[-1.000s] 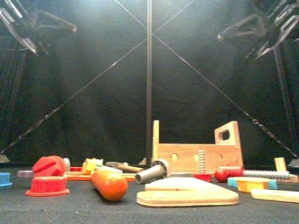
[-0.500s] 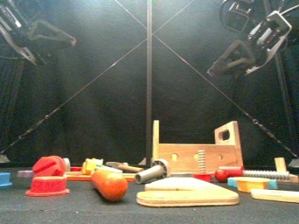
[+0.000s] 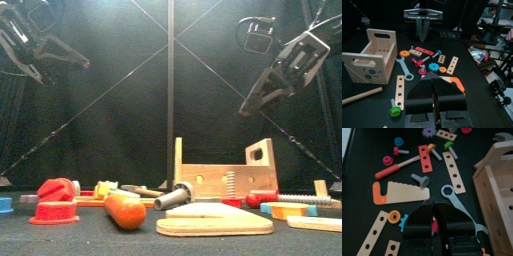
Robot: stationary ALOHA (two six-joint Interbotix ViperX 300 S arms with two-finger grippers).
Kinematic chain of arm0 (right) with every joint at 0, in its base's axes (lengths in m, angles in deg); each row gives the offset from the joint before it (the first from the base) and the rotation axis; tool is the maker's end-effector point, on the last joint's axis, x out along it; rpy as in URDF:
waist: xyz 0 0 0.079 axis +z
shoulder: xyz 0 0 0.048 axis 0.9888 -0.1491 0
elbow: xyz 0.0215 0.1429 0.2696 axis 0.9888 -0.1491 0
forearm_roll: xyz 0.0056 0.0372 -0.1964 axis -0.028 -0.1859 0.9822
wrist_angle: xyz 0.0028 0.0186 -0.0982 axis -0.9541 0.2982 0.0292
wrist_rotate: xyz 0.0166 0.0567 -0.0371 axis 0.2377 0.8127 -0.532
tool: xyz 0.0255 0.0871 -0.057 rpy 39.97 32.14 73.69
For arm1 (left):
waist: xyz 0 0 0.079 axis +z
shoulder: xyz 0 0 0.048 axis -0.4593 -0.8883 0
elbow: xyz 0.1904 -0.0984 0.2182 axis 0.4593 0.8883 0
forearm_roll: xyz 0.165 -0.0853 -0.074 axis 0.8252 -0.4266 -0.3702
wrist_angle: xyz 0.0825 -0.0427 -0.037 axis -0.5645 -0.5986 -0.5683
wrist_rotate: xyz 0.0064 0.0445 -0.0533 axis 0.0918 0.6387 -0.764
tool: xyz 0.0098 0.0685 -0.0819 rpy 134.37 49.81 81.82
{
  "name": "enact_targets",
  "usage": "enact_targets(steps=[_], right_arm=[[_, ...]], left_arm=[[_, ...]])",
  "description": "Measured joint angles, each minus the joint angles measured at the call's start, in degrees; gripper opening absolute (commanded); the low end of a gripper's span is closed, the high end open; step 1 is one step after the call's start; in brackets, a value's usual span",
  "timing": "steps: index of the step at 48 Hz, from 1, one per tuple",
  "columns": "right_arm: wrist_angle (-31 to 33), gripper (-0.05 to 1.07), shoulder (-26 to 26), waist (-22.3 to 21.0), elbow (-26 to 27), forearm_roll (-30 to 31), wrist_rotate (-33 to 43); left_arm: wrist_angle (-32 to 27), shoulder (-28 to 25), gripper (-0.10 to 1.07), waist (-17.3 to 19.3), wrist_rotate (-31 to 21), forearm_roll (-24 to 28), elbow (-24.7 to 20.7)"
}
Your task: Grab red screw
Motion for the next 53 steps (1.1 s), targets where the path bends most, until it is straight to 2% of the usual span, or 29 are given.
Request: enact_targets(steps=[10,15,20,25,32,38,43,53], right_arm=[[1.32,0.04,-6.06,0.18,2.29,0.18,-0.09],[3.25,0.11,-9.05,0.53,3.43,0.44,-0.09],[5.01,0.22,-12.3,0.97,4.75,0.53,-0.09],[6.33,0.4,-14.68,1.14,5.89,0.7,-0.09],[6.59,0.63,-16.26,1.14,7.03,0.79,0.0],[6.59,0.76,-16.96,1.14,7.73,0.79,-0.09],[6.59,0.81,-17.67,1.23,8.26,0.79,0.0],[6.5,0.8,-20.21,1.85,9.84,1.05,-0.09]], left_arm=[[0.0,0.0,-0.01,-0.09,0.0,-0.18,0.88],[0.53,0.0,-0.01,-0.09,0.0,-0.18,0.88],[1.05,0.0,-0.01,0.0,0.0,-0.18,0.79],[1.41,0.0,-0.01,-0.09,0.0,-0.18,0.79],[1.41,0.0,-0.01,-0.09,0.0,-0.18,0.88],[1.41,0.0,-0.01,-0.09,0.0,-0.18,0.88],[1.41,0.0,-0.01,-0.09,0.0,-0.18,0.88],[1.41,0.0,-0.01,-0.09,0.0,-0.18,0.97]])
